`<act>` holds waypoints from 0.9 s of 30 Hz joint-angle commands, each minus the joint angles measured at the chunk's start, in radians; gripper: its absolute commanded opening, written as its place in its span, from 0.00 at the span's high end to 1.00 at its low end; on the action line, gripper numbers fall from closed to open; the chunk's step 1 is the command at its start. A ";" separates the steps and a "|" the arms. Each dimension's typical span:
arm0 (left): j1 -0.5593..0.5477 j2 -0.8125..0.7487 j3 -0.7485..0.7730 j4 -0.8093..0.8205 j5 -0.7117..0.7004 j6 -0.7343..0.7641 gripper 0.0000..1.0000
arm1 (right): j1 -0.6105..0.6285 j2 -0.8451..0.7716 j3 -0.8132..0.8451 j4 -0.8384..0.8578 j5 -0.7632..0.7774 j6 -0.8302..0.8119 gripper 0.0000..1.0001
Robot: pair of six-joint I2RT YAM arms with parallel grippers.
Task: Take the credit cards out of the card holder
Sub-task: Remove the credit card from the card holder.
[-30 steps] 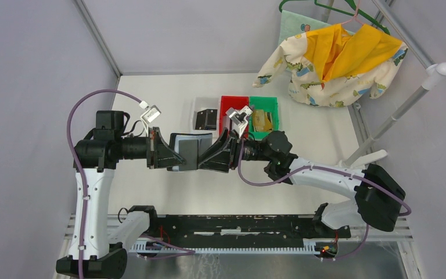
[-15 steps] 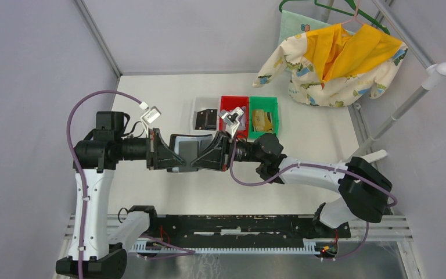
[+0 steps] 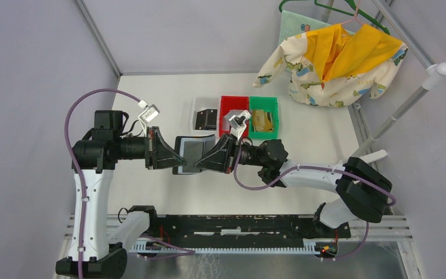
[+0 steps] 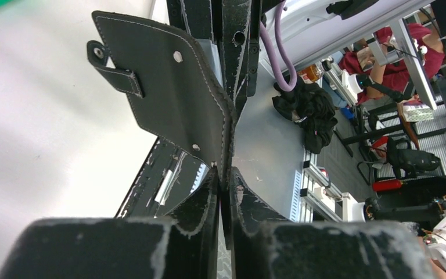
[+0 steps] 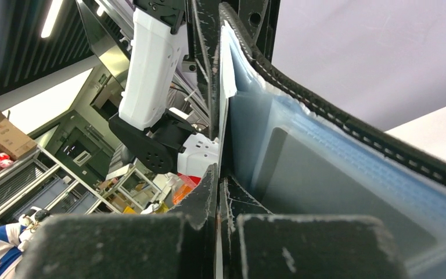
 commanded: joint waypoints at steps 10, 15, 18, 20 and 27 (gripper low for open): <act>0.004 0.003 0.067 0.019 0.056 0.013 0.98 | 0.006 -0.044 -0.067 0.176 0.046 0.019 1.00; 0.004 0.007 0.075 0.019 0.060 0.006 0.85 | 0.007 -0.052 -0.084 0.189 0.055 0.016 1.00; 0.004 0.004 0.072 0.019 0.073 0.011 0.90 | 0.007 -0.051 -0.079 0.183 0.059 0.012 1.00; 0.004 0.004 0.073 0.019 0.074 0.011 0.97 | 0.007 -0.047 -0.074 0.184 0.054 0.014 1.00; 0.004 0.004 0.075 0.022 0.051 0.014 0.98 | 0.008 -0.045 -0.096 0.252 0.050 0.057 0.70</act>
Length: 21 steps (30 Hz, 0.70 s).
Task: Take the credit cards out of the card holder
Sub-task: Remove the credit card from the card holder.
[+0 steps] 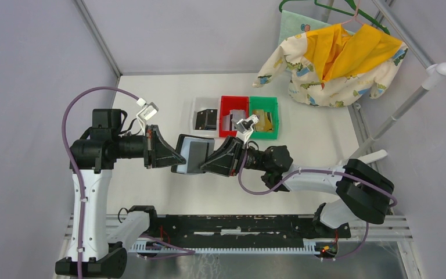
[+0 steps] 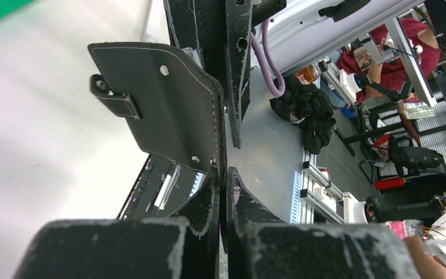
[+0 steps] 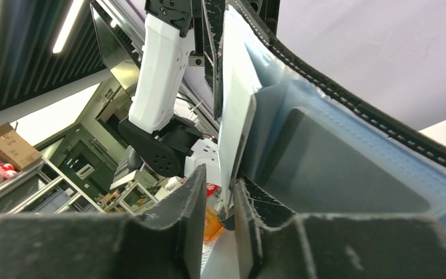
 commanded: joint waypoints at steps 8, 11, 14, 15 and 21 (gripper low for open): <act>0.004 -0.011 0.034 0.023 0.039 0.017 0.98 | -0.002 0.041 0.050 0.329 -0.011 0.178 0.73; 0.004 -0.021 0.040 0.023 0.040 0.016 0.98 | -0.003 0.040 0.051 0.336 -0.018 0.182 0.77; 0.004 -0.024 0.040 0.023 0.040 0.019 0.98 | -0.008 0.023 0.031 0.323 -0.021 0.172 0.78; 0.004 -0.025 0.042 0.023 0.038 0.020 0.98 | -0.011 0.015 0.019 0.323 -0.021 0.171 0.78; 0.004 -0.021 0.053 0.023 0.039 0.021 0.98 | -0.027 -0.024 -0.028 0.311 -0.021 0.157 0.79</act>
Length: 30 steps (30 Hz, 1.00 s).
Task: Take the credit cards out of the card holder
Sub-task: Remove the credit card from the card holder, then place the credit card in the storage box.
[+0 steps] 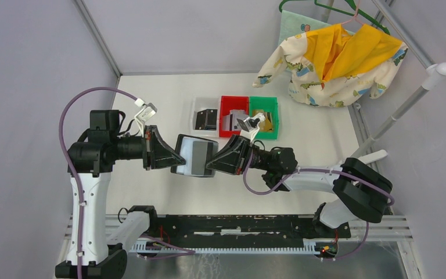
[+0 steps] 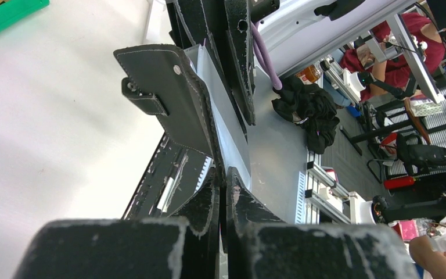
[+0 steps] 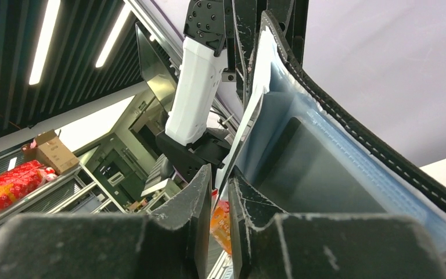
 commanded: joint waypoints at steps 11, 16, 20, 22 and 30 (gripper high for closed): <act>0.004 0.001 0.058 0.017 0.013 0.020 0.98 | -0.050 -0.091 -0.065 0.029 -0.027 -0.006 1.00; 0.004 0.000 0.062 0.017 -0.041 0.040 0.98 | -0.123 -0.162 -0.100 -0.152 -0.038 -0.064 1.00; 0.004 -0.003 0.076 0.010 -0.101 0.070 0.98 | -0.220 -0.227 -0.088 -0.428 -0.072 -0.178 1.00; 0.004 -0.004 0.091 0.013 -0.136 0.076 0.98 | -0.277 -0.260 -0.069 -0.591 -0.063 -0.261 1.00; 0.004 -0.028 0.126 0.013 -0.167 0.117 0.98 | -0.388 -0.088 0.233 -1.135 0.081 -0.625 1.00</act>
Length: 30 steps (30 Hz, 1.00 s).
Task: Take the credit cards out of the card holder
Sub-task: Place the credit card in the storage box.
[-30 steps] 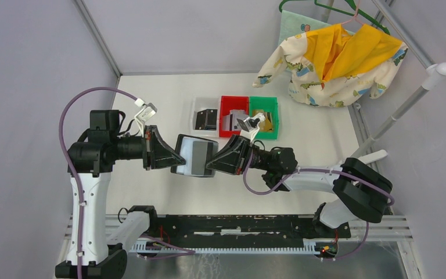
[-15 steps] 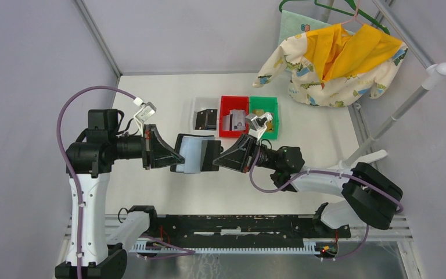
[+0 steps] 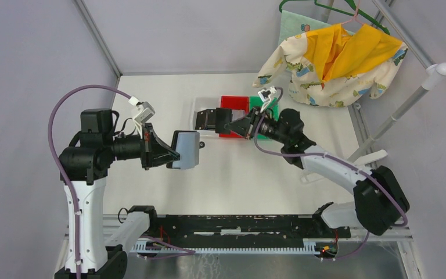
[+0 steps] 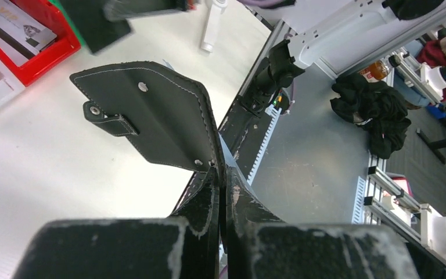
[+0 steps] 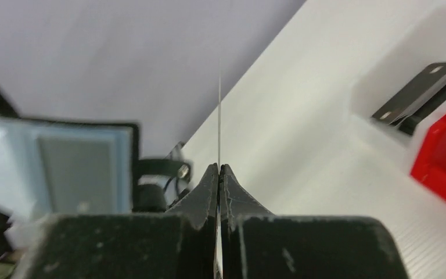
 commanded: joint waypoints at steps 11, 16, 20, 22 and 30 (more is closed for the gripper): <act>0.004 -0.019 0.037 0.010 0.021 0.060 0.98 | -0.001 0.705 0.718 -0.433 0.201 -0.205 1.00; 0.004 -0.024 0.002 0.005 0.016 0.087 0.98 | 0.010 0.860 0.880 -0.446 0.221 -0.160 1.00; 0.004 -0.023 -0.026 0.006 -0.005 0.119 0.98 | 0.022 0.916 0.926 -0.457 0.253 -0.151 0.97; 0.004 -0.017 -0.038 0.005 -0.008 0.124 0.98 | 0.026 0.924 0.914 -0.442 0.267 -0.146 0.90; 0.004 -0.020 -0.042 0.004 0.000 0.127 0.98 | 0.032 0.819 0.830 -0.424 0.278 -0.224 0.52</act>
